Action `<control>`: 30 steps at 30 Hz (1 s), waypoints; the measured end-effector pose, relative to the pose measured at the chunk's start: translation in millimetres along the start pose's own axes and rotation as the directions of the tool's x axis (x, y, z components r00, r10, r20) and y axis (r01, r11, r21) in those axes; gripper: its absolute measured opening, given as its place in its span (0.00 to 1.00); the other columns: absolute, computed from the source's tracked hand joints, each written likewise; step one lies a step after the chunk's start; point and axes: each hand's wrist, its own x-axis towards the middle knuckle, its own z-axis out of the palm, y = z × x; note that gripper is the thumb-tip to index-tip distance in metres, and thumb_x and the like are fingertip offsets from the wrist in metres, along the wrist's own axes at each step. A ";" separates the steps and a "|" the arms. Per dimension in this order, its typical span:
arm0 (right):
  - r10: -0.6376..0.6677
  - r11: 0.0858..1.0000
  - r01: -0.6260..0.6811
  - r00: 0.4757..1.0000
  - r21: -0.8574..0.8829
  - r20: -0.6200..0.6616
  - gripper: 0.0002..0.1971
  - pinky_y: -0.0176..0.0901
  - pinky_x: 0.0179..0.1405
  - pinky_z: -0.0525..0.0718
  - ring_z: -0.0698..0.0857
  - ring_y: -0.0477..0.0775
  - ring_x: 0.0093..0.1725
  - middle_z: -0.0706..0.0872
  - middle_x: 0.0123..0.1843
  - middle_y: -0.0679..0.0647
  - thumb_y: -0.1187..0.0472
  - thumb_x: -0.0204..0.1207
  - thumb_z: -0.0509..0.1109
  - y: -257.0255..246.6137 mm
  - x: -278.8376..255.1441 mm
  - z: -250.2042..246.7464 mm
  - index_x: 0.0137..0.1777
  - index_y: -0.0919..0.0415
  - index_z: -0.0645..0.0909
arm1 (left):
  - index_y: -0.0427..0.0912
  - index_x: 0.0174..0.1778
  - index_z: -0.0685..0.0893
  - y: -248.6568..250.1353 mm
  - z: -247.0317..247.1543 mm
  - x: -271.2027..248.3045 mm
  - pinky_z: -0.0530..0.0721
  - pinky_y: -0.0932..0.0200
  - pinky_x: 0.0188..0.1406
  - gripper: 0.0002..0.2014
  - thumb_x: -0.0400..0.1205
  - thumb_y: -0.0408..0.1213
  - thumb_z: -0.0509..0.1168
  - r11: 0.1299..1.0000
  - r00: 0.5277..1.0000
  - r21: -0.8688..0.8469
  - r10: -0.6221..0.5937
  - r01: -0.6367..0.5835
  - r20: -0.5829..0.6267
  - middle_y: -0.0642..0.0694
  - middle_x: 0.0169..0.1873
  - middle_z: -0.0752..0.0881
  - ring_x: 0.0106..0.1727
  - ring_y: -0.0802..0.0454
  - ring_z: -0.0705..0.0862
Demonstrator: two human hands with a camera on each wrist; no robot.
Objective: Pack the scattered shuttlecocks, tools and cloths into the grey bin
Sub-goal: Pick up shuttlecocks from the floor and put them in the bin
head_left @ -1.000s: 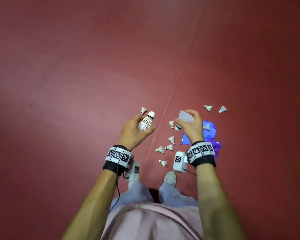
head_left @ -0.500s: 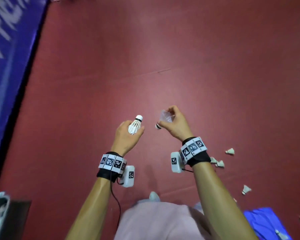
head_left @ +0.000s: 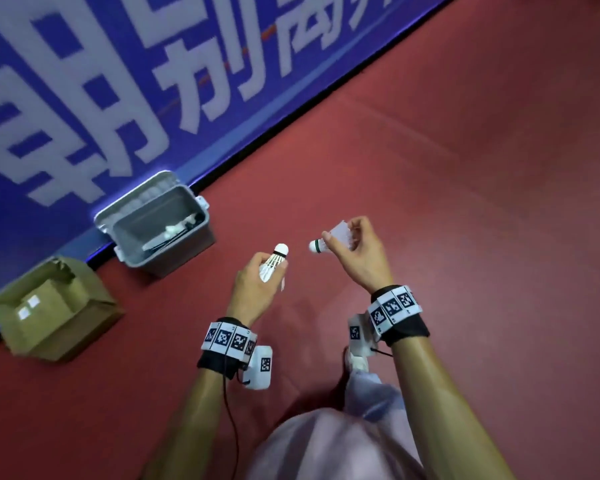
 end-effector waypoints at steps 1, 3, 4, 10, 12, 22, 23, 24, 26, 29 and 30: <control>-0.011 1.000 0.011 0.998 0.000 0.058 0.23 0.34 0.41 0.78 0.83 0.42 0.42 0.86 0.48 0.45 0.40 0.74 0.79 -7.5 17.6 17.1 0.55 0.53 0.74 | 0.50 0.51 0.83 -9.7 -9.8 9.6 0.81 0.53 0.38 0.11 0.87 0.53 0.66 0.999 0.998 0.013 -0.045 0.045 -0.034 0.54 0.34 0.87 0.38 0.54 0.86; -0.040 0.999 0.040 0.987 0.005 0.158 0.23 0.32 0.38 0.77 0.83 0.41 0.43 0.86 0.49 0.45 0.41 0.74 0.79 -23.4 55.0 49.6 0.56 0.53 0.74 | 0.48 0.53 0.84 -24.8 -29.4 31.8 0.75 0.54 0.44 0.11 0.91 0.49 0.60 0.993 0.988 0.015 -0.118 0.120 -0.101 0.56 0.36 0.86 0.44 0.49 0.85; -0.061 0.998 0.059 0.978 0.013 0.201 0.23 0.30 0.38 0.76 0.83 0.41 0.43 0.86 0.50 0.45 0.42 0.74 0.80 -31.5 75.2 64.9 0.56 0.53 0.74 | 0.48 0.54 0.83 -28.6 -39.3 43.8 0.72 0.56 0.46 0.11 0.92 0.47 0.58 0.989 0.980 0.006 -0.144 0.146 -0.138 0.57 0.38 0.86 0.46 0.49 0.84; -0.203 0.979 0.195 0.908 0.060 0.367 0.23 0.54 0.55 0.86 0.86 0.54 0.52 0.87 0.53 0.52 0.51 0.67 0.83 -89.7 212.3 153.7 0.55 0.50 0.73 | 0.44 0.58 0.84 -47.8 -101.2 124.2 0.73 0.58 0.48 0.08 0.91 0.39 0.60 0.964 0.890 -0.056 -0.260 0.259 -0.375 0.54 0.44 0.88 0.48 0.52 0.85; -0.238 0.971 0.222 0.889 0.085 0.391 0.22 0.56 0.53 0.87 0.86 0.52 0.47 0.87 0.50 0.52 0.53 0.68 0.84 -109.4 250.7 180.6 0.52 0.50 0.73 | 0.43 0.60 0.86 -57.6 -119.6 147.2 0.81 0.52 0.53 0.10 0.89 0.43 0.66 0.956 0.843 -0.093 -0.290 0.279 -0.453 0.50 0.49 0.90 0.52 0.48 0.87; -0.197 0.979 0.126 0.806 0.163 0.558 0.21 0.37 0.45 0.80 0.77 0.37 0.37 0.79 0.45 0.47 0.54 0.73 0.83 -162.7 335.1 348.9 0.54 0.54 0.72 | 0.47 0.50 0.77 -107.4 -199.7 205.2 0.77 0.64 0.34 0.12 0.83 0.48 0.73 0.833 0.604 -0.319 -0.549 0.453 -0.578 0.55 0.34 0.88 0.32 0.69 0.84; -0.193 0.979 0.121 0.798 0.162 0.571 0.20 0.30 0.41 0.78 0.76 0.33 0.34 0.78 0.45 0.47 0.55 0.75 0.82 -169.1 341.2 369.0 0.54 0.55 0.71 | 0.49 0.50 0.76 -120.0 -210.9 211.9 0.80 0.58 0.36 0.13 0.83 0.49 0.73 0.829 0.590 -0.337 -0.555 0.446 -0.586 0.54 0.33 0.89 0.33 0.67 0.85; -0.193 0.979 0.120 0.791 0.162 0.580 0.20 0.26 0.37 0.76 0.76 0.31 0.32 0.79 0.45 0.48 0.56 0.75 0.82 -176.1 347.0 389.3 0.55 0.56 0.71 | 0.50 0.51 0.76 -134.0 -222.7 219.8 0.82 0.55 0.39 0.14 0.82 0.51 0.73 0.827 0.580 -0.353 -0.560 0.438 -0.592 0.52 0.34 0.90 0.35 0.61 0.88; -0.193 0.979 0.111 0.778 0.172 0.598 0.21 0.25 0.35 0.77 0.77 0.32 0.33 0.81 0.47 0.49 0.55 0.76 0.82 -190.4 359.4 431.0 0.56 0.57 0.72 | 0.51 0.52 0.77 -163.8 -249.1 239.8 0.83 0.53 0.42 0.14 0.82 0.54 0.72 0.818 0.570 -0.373 -0.574 0.438 -0.588 0.50 0.37 0.91 0.40 0.53 0.90; -0.185 0.980 0.097 0.773 0.175 0.607 0.23 0.41 0.40 0.81 0.77 0.47 0.37 0.82 0.46 0.51 0.52 0.74 0.82 -214.6 378.6 494.1 0.57 0.60 0.73 | 0.48 0.59 0.81 -201.5 -299.3 276.6 0.81 0.53 0.46 0.10 0.88 0.49 0.65 0.834 0.612 -0.336 -0.550 0.437 -0.568 0.52 0.44 0.89 0.46 0.51 0.88; -0.183 0.980 0.095 0.771 0.174 0.610 0.23 0.45 0.39 0.80 0.77 0.48 0.36 0.81 0.44 0.51 0.53 0.74 0.82 -224.6 385.3 513.7 0.56 0.60 0.72 | 0.46 0.62 0.81 -214.3 -317.3 290.2 0.79 0.54 0.48 0.10 0.89 0.47 0.62 0.837 0.629 -0.317 -0.545 0.445 -0.555 0.51 0.47 0.89 0.49 0.49 0.87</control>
